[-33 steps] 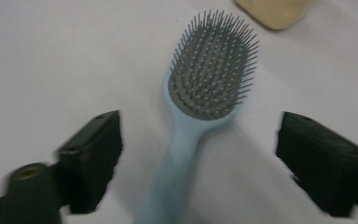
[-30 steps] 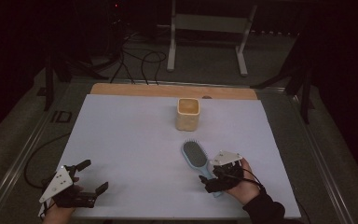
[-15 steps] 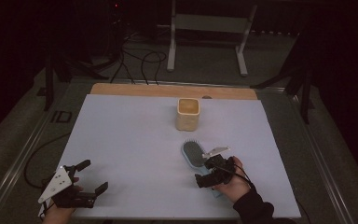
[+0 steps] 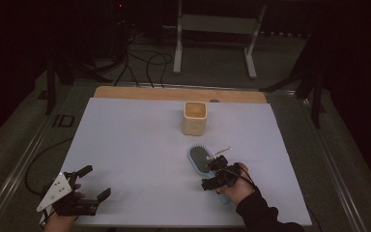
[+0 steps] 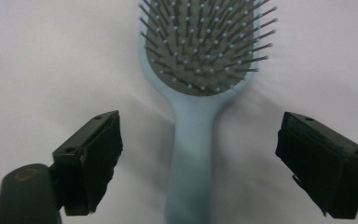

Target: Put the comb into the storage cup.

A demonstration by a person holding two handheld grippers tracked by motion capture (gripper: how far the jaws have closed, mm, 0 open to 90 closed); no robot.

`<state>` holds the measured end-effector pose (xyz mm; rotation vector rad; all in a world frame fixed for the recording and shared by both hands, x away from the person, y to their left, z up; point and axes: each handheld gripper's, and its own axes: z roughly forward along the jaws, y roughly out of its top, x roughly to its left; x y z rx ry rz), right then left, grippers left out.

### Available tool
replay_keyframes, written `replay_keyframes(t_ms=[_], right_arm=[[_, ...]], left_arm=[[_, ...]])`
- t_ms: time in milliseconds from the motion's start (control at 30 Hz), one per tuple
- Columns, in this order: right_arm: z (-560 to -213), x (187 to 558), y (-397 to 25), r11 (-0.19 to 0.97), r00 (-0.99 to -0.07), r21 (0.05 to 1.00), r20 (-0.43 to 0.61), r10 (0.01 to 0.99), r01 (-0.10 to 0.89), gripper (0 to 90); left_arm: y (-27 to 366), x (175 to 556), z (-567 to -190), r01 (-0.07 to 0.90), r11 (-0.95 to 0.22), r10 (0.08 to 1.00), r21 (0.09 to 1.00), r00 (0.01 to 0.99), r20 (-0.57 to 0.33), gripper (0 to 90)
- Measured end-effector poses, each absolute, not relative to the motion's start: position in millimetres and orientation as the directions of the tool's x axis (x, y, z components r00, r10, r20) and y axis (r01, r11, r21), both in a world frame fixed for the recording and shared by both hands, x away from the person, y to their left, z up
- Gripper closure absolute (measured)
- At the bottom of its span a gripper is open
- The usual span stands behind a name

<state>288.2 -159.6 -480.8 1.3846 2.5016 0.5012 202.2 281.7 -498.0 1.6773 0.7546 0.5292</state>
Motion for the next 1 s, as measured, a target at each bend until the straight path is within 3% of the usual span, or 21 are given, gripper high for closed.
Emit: replay_keyframes(t_ms=[200,600,1000], right_arm=[[-485,292,-155,0.497,-0.519,0.366,-0.044,0.853,0.787,22.5],[-490,300,-155,0.467,-0.481,0.335,-0.045,0.876,0.819,51.2],[-493,308,-160,0.472,-0.499,0.289,0.024,0.866,0.833,67.3]], left_arm=[[281,202,-498,0.200,-0.132,0.720,0.971,0.692,-0.045,0.0],[281,202,-498,0.199,-0.132,0.718,0.971,0.694,-0.045,0.0],[281,203,-499,0.203,-0.136,0.716,0.970,0.697,-0.046,0.0]])
